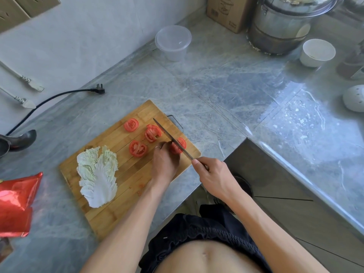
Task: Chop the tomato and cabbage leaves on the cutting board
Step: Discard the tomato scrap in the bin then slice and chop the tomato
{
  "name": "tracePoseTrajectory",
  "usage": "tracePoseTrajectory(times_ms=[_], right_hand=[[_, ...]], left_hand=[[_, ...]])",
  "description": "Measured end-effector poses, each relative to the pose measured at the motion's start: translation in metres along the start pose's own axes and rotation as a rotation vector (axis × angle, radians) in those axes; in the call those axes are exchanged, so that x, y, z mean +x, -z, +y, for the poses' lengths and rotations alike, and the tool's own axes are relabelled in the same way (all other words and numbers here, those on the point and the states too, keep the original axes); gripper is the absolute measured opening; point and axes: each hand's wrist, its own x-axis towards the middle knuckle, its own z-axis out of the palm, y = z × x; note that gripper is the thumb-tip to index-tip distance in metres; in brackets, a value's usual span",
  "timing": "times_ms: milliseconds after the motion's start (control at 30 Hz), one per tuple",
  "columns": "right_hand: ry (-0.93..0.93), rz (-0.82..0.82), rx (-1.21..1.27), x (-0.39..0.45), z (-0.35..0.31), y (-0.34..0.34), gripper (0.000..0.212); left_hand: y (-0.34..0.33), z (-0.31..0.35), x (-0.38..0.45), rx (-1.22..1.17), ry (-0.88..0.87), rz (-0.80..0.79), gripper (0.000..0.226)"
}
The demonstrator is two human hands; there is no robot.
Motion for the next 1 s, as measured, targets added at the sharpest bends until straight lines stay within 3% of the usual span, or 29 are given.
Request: tracePoseTrajectory(times_ms=[500,700,1000], right_hand=[[-0.034,0.019,-0.034,0.012,-0.001,-0.009,0.033],[-0.084,0.042,0.047,0.023,-0.003,-0.013,0.05],[-0.017,0.035,0.033,0.006,-0.003,-0.007,0.044]], left_hand=[[-0.009,-0.012,0.007,0.009,0.008,0.006,0.009],[-0.007,-0.011,0.005,-0.026,0.043,-0.013,0.01],[0.007,-0.008,-0.002,-0.107,-0.018,-0.012,0.013]])
